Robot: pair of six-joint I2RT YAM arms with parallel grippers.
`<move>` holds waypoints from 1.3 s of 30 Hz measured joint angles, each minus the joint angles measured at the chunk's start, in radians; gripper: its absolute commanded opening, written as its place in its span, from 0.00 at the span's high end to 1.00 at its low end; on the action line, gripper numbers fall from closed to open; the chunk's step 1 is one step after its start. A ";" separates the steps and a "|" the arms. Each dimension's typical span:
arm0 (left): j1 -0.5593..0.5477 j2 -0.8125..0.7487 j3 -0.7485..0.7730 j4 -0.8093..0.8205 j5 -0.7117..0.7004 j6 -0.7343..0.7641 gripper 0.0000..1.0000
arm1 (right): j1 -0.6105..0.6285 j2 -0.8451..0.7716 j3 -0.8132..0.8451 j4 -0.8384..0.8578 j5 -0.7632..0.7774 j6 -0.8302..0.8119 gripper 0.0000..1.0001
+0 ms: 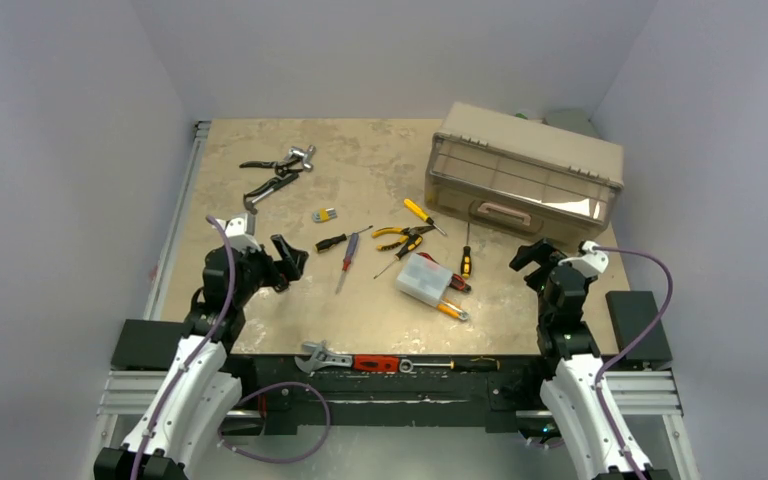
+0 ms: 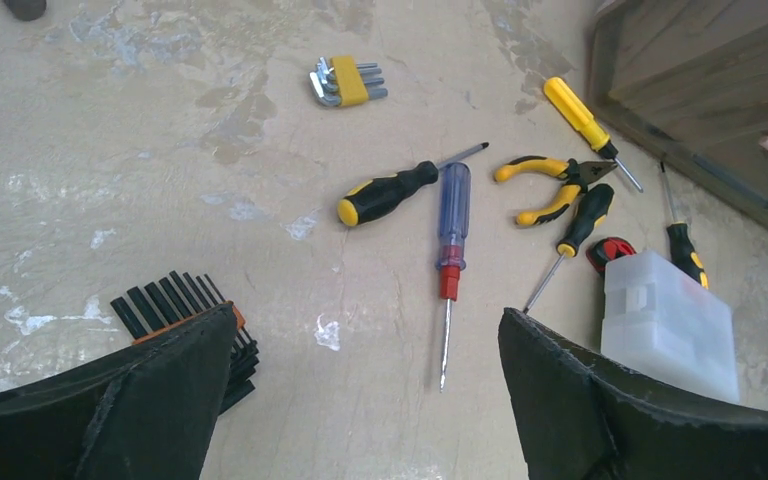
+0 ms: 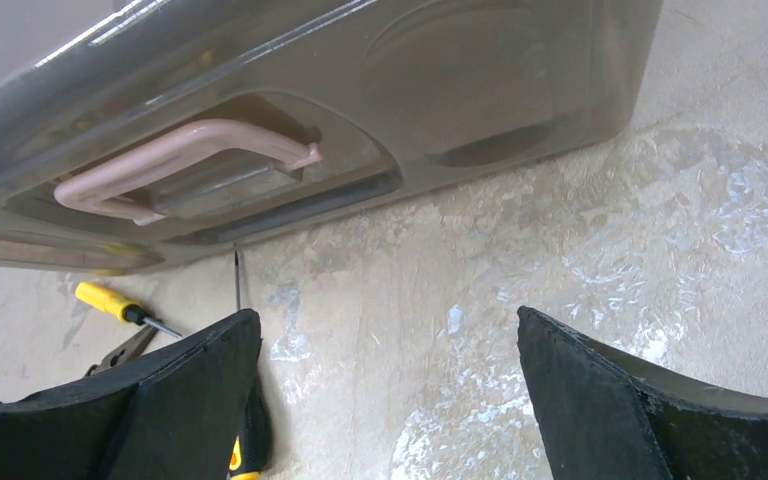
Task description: Pack the tool kit
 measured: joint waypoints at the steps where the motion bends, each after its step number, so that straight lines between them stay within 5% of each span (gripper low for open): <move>1: 0.000 -0.008 0.000 0.000 0.005 0.000 0.00 | 0.000 -0.009 0.000 -0.007 0.006 0.002 0.01; 13: -0.006 0.001 -0.040 0.137 0.050 -0.051 0.00 | 0.000 -0.095 0.000 -0.055 0.047 0.009 0.01; 21: -0.143 0.045 -0.074 0.288 0.083 -0.032 0.01 | 0.000 -0.151 0.036 -0.127 0.027 -0.016 0.01; 28: -0.219 0.217 0.008 0.314 0.084 -0.045 0.01 | 0.000 -0.102 0.321 -0.331 0.107 -0.028 0.01; 39: -0.383 0.627 0.438 0.351 0.071 -0.094 0.01 | 0.000 0.182 0.793 -0.476 0.143 -0.140 0.01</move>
